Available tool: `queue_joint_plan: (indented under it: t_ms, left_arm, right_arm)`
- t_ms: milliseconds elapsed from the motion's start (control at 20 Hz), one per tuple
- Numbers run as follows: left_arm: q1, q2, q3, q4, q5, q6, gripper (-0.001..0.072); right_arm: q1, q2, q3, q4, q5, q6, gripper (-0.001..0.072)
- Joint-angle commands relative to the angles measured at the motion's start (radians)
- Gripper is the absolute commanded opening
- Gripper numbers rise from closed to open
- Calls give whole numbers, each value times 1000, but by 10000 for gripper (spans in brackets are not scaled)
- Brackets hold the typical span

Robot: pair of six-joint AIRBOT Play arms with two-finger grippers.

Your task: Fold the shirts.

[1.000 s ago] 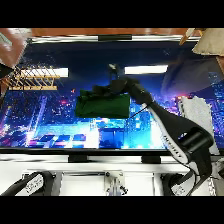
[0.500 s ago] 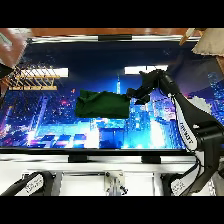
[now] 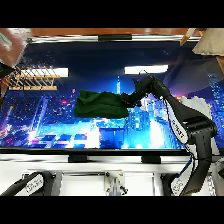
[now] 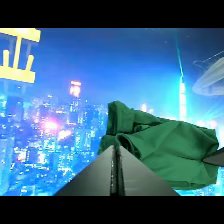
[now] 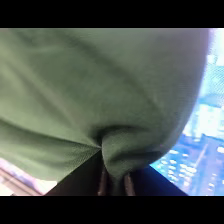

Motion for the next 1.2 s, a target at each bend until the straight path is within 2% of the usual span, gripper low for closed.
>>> queue_joint_plan:
  t_ms: [0,50,150,550,900,1150]
  left_arm:
    - [0,0,0,-10,0,0,33]
    - [0,0,0,-10,0,0,33]
    - [0,0,0,-10,0,0,33]
    - [0,0,0,-10,0,0,33]
    - [0,0,0,-10,0,4,33]
    - [0,0,0,-10,0,3,33]
  right_arm:
    - [-5,16,1,79,5,-97,78]
    - [-14,46,4,113,-6,-136,79]
    - [-45,128,31,147,-30,-149,79]
    - [-239,464,273,145,-195,20,79]
    - [-451,529,317,71,-206,51,79]
    - [-542,529,317,-99,-143,50,79]
